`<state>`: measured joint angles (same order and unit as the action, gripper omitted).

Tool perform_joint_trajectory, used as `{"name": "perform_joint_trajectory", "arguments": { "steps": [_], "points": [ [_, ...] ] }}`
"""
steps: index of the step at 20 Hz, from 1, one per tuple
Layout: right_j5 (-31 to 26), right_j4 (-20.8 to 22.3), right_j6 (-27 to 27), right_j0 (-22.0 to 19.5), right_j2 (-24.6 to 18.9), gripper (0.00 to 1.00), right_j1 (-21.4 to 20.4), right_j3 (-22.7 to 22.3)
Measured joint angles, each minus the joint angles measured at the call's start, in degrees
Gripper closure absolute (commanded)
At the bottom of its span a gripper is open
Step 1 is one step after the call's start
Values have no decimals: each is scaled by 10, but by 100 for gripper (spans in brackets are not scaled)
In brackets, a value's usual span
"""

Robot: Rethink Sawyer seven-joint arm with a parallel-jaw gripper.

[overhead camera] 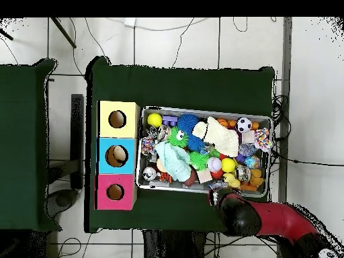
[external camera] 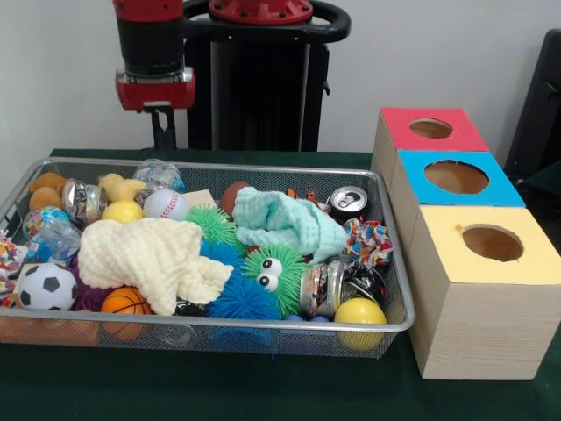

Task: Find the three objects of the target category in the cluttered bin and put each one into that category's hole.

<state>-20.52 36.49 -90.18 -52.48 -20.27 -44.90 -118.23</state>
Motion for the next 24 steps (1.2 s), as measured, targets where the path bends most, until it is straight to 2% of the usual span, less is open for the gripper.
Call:
{"name": "perform_joint_trajectory", "arguments": {
  "steps": [4,7,18,19,24],
  "points": [
    [-28,-13,0,-13,-34,100,-46,-9],
    [-28,-13,0,-15,-49,100,-63,-9],
    [-28,-12,0,0,-67,100,-75,-9],
    [-28,-12,0,4,-67,0,-75,-9],
    [-24,-4,0,7,-67,0,-73,-9]
  ]
}}
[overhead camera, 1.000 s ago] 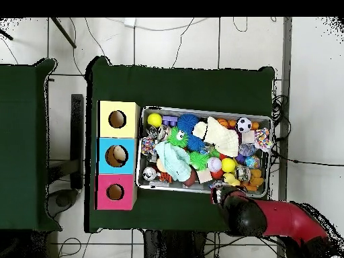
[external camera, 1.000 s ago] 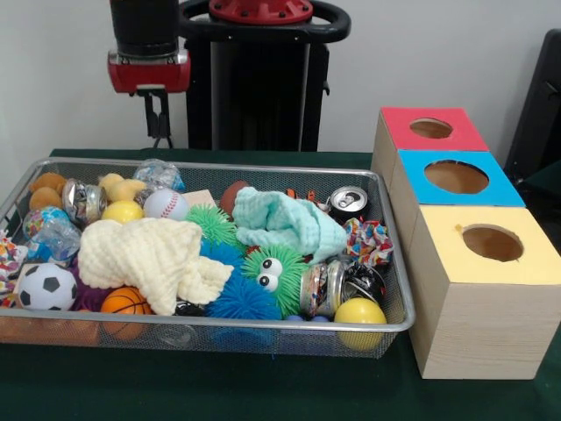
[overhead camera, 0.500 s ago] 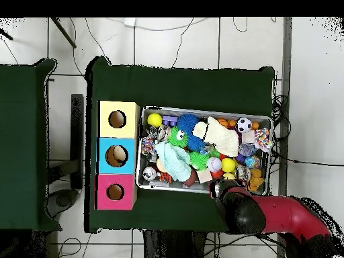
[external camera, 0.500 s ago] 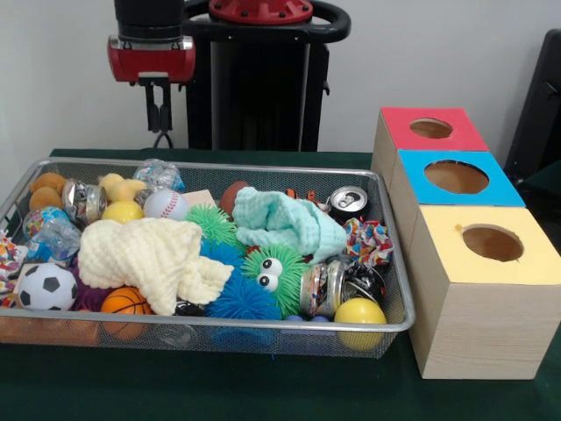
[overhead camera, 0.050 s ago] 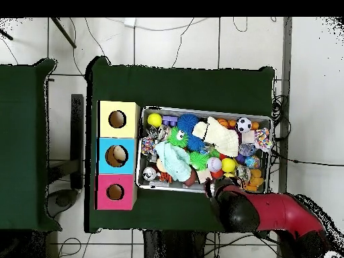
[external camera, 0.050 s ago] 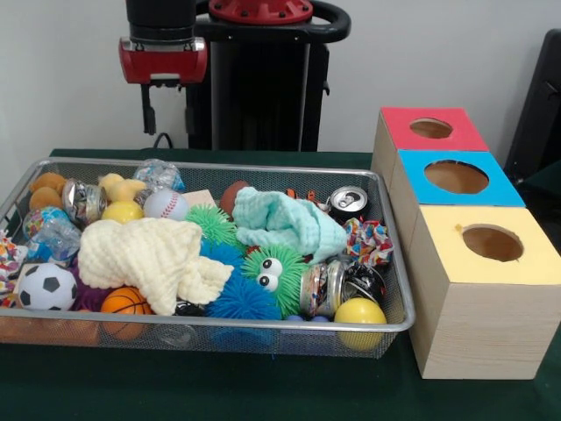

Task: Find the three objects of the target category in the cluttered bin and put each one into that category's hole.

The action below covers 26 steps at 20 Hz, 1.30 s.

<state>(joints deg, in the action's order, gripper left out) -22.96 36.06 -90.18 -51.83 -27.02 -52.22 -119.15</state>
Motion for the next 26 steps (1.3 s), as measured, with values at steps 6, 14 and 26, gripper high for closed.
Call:
{"name": "perform_joint_trajectory", "arguments": {
  "steps": [6,14,26],
  "points": [
    [34,36,0,10,2,0,24,0],
    [117,99,0,40,33,0,91,0],
    [136,117,0,10,43,0,129,1]
  ]
}}
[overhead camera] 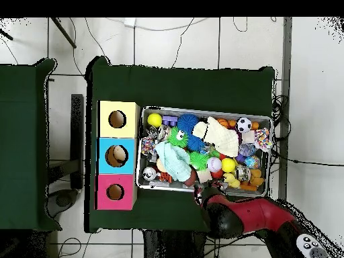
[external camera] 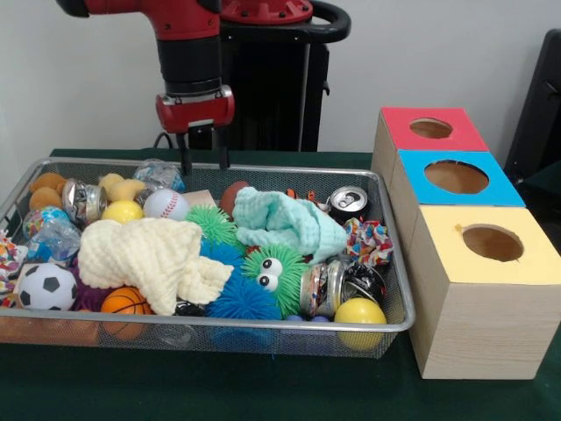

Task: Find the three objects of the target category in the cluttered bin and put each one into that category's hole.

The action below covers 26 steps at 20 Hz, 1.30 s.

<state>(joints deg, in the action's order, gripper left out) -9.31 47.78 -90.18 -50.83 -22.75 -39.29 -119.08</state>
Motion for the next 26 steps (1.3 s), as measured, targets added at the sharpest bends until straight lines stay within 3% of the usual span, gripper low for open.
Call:
{"name": "perform_joint_trajectory", "arguments": {
  "steps": [12,18,26],
  "points": [
    [-38,-25,0,-73,-43,0,-51,-1],
    [-43,-25,0,-61,-44,0,-69,-1],
    [-43,-23,0,-17,-40,0,-63,-1]
  ]
}}
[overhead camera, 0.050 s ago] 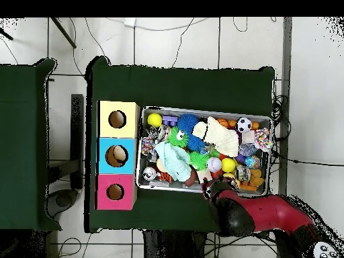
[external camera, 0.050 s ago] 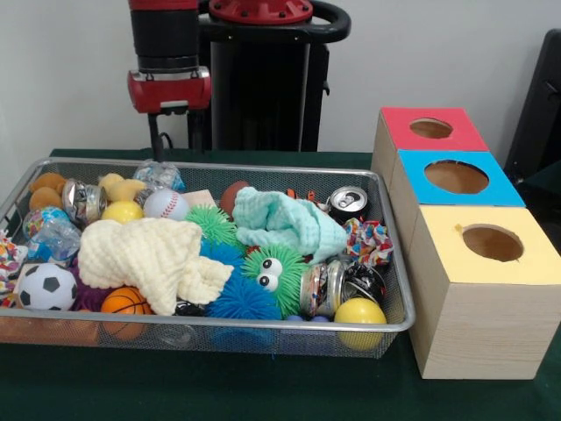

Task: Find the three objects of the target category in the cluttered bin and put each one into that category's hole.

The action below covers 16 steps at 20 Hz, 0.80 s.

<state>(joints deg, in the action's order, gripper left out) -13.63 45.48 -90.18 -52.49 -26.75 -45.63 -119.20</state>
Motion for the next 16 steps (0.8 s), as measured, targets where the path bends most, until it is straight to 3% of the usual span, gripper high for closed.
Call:
{"name": "perform_joint_trajectory", "arguments": {
  "steps": [9,16],
  "points": [
    [12,31,0,13,10,0,36,0],
    [12,33,0,-26,8,0,41,0]
  ]
}}
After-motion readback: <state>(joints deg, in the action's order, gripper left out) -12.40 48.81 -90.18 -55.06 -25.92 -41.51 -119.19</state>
